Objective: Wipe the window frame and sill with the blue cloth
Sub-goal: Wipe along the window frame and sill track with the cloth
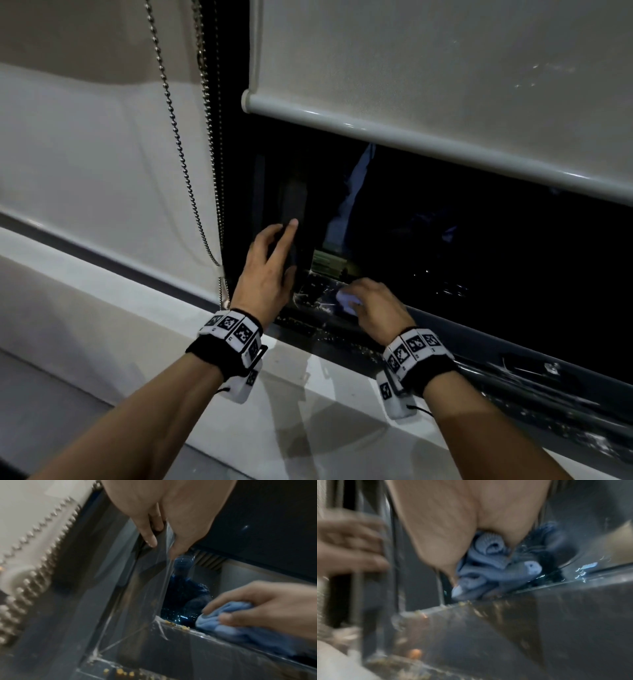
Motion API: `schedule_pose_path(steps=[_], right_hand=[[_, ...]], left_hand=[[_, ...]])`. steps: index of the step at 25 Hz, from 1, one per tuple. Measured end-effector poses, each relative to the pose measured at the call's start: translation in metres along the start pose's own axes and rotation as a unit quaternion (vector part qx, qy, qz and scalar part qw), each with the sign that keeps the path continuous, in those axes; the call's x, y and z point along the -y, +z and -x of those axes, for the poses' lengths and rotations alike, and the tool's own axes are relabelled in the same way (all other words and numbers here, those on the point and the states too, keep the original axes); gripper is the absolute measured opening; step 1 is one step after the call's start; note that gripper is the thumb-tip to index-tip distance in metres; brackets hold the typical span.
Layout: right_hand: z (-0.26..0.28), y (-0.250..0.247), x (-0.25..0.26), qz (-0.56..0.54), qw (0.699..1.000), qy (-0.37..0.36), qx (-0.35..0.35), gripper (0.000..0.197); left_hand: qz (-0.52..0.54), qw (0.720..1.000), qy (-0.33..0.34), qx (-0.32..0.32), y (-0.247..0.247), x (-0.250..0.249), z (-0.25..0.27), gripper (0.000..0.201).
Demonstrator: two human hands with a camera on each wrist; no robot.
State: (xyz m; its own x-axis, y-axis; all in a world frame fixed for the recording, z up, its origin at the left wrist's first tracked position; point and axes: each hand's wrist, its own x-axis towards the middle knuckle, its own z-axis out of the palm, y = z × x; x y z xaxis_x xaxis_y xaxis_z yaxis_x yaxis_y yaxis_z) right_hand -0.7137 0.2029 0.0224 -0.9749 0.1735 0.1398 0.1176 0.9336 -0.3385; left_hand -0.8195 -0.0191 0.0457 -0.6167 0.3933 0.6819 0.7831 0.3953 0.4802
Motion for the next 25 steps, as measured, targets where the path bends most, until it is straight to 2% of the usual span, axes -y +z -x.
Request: schedule_pose_path(steps=[1,3,4,6,8,10,12,14,17,20,23,25], right_hand=[[-0.004,0.002,-0.004,0.047,0.998,0.035,-0.024,0.035],[-0.01,0.013,0.004,0.072,0.995,0.069,-0.021,0.039],[-0.011,0.02,0.012,0.054,0.997,0.055,-0.008,0.04],[-0.006,0.021,0.024,-0.008,0.999,-0.026,0.023,0.037],[0.003,0.001,0.018,-0.077,0.991,-0.096,0.054,0.03],[0.0,-0.018,0.005,-0.088,0.993,-0.066,0.032,0.028],[-0.016,-0.022,-0.001,-0.041,0.999,0.015,-0.006,0.03],[-0.031,-0.003,0.017,0.013,0.999,0.042,0.013,0.03],[-0.028,0.023,0.048,-0.001,0.999,-0.026,0.046,0.028],[-0.01,0.004,0.038,-0.067,0.992,-0.096,0.052,0.024],[-0.021,-0.004,0.016,-0.018,0.999,0.01,-0.03,0.035],[-0.032,0.013,0.024,0.037,0.998,0.048,-0.024,0.035]], left_hand=[[-0.006,1.0,0.001,-0.006,0.003,-0.001,0.0,0.086],[-0.026,1.0,-0.002,-0.009,0.007,-0.003,0.002,0.087],[-0.036,0.999,-0.005,-0.003,0.008,-0.003,0.005,0.088],[-0.047,0.999,-0.007,0.02,0.012,0.001,0.014,0.09],[-0.052,0.998,0.001,0.046,0.014,0.006,0.023,0.093],[-0.064,0.996,0.008,0.056,0.013,0.008,0.025,0.094],[-0.07,0.996,-0.001,0.055,0.015,0.007,0.025,0.093],[-0.061,0.997,-0.009,0.044,0.018,0.007,0.025,0.087],[-0.038,0.999,-0.008,0.016,0.019,0.013,0.024,0.069],[-0.017,1.0,-0.002,0.005,0.016,0.015,0.022,0.059],[-0.019,1.0,-0.004,0.008,0.013,0.014,0.023,0.062],[-0.023,1.0,0.0,0.016,0.013,0.016,0.022,0.065]])
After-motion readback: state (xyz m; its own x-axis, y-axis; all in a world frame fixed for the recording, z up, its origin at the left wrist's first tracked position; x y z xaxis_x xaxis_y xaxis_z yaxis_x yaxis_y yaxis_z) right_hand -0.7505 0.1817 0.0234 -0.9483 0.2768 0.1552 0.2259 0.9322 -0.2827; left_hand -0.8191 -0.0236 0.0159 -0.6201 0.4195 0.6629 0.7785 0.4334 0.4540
